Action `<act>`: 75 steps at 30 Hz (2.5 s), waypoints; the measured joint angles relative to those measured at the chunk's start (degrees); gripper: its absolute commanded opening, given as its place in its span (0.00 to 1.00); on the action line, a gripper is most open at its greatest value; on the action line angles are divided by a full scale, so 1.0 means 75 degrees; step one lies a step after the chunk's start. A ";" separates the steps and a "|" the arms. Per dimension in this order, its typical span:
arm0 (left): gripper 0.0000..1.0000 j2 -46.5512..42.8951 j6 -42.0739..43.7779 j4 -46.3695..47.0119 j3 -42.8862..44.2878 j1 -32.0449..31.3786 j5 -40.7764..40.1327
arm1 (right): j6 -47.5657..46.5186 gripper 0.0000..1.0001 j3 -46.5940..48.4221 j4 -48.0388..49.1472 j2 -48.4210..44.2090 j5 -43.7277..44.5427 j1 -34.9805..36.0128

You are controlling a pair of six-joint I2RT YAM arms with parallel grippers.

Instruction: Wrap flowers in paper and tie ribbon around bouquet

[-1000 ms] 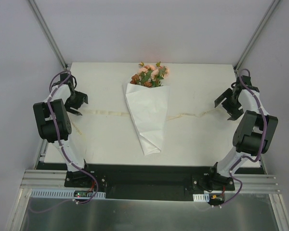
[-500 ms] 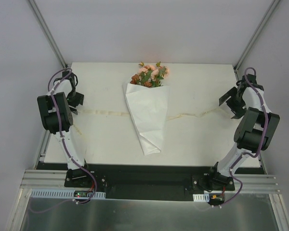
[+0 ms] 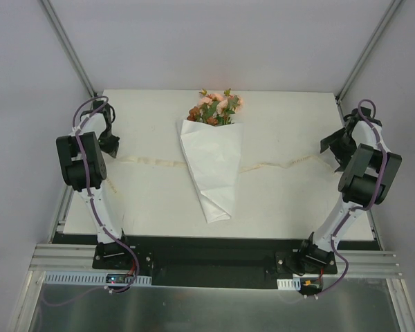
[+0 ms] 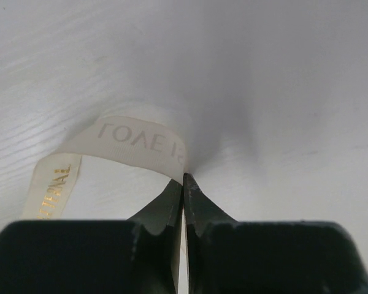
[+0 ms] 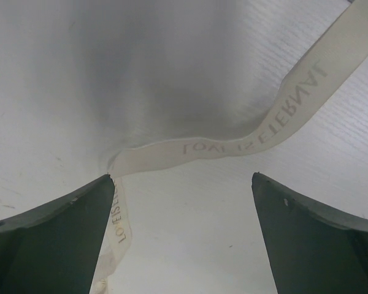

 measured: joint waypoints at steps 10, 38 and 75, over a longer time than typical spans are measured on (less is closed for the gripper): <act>0.00 -0.1874 0.0350 0.0411 -0.1376 -0.1539 0.0169 | 0.2416 0.98 -0.0122 -0.0154 0.0726 -0.0277 -0.0262; 0.00 -0.5473 0.2506 0.1906 -0.3853 -0.1719 0.4336 | 0.0676 0.01 -0.0574 0.0644 -0.1923 0.0685 0.2675; 0.00 -0.9460 0.2040 0.2576 -0.6700 -0.2681 0.7035 | -0.1818 0.85 0.2844 0.2751 0.1504 -0.3456 0.8568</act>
